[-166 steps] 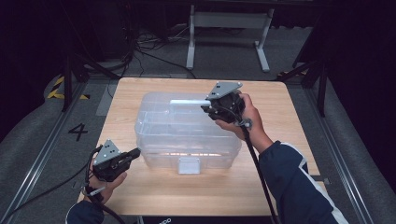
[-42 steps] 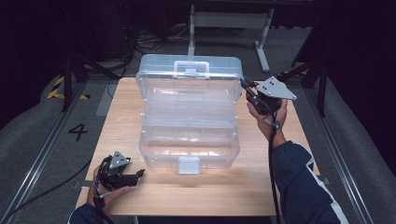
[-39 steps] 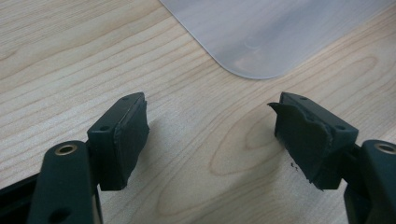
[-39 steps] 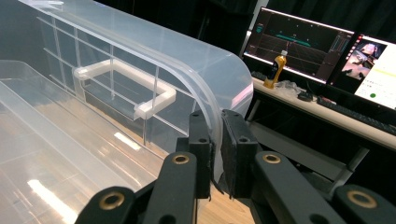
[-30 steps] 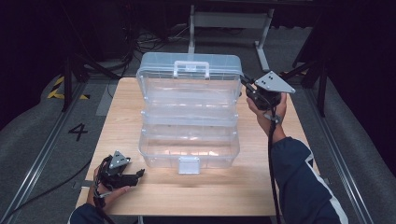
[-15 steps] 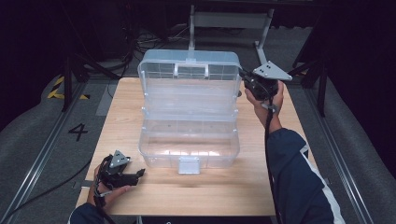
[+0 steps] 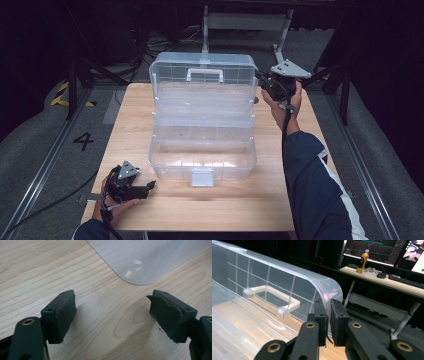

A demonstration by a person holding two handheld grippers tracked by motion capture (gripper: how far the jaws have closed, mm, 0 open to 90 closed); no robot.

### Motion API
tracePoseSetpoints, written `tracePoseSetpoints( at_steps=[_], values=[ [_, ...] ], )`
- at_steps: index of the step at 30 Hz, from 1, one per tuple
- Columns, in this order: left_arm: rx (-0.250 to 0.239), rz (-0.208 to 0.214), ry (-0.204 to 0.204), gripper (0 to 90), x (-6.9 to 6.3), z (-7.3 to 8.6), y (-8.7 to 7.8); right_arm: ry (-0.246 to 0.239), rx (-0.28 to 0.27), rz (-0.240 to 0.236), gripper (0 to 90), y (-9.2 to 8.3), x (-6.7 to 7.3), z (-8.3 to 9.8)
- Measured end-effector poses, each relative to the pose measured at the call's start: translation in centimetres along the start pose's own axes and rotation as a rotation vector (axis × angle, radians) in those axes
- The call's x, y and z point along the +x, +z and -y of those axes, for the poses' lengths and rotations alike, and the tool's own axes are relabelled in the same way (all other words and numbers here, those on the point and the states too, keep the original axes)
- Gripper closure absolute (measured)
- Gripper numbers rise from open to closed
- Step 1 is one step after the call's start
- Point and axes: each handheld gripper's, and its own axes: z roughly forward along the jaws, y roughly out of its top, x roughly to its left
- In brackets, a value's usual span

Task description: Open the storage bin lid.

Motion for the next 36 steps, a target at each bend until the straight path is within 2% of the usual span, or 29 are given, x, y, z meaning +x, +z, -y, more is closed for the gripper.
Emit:
tracePoseSetpoints(
  at_steps=[8,33,36],
  values=[
    [0.007,-0.016,0.004,20.5,-0.1,0.0,0.0,0.007,0.042,-0.005,84.8,1.3,-0.6,-0.4],
    [0.01,-0.01,0.003,18.1,0.0,-0.2,0.2,0.006,0.148,-0.002,84.2,4.8,-2.0,-0.7],
    [0.01,-0.009,0.004,18.1,0.0,-0.2,0.2,0.019,0.15,-0.001,84.3,5.1,-2.0,-0.5]
  ],
)
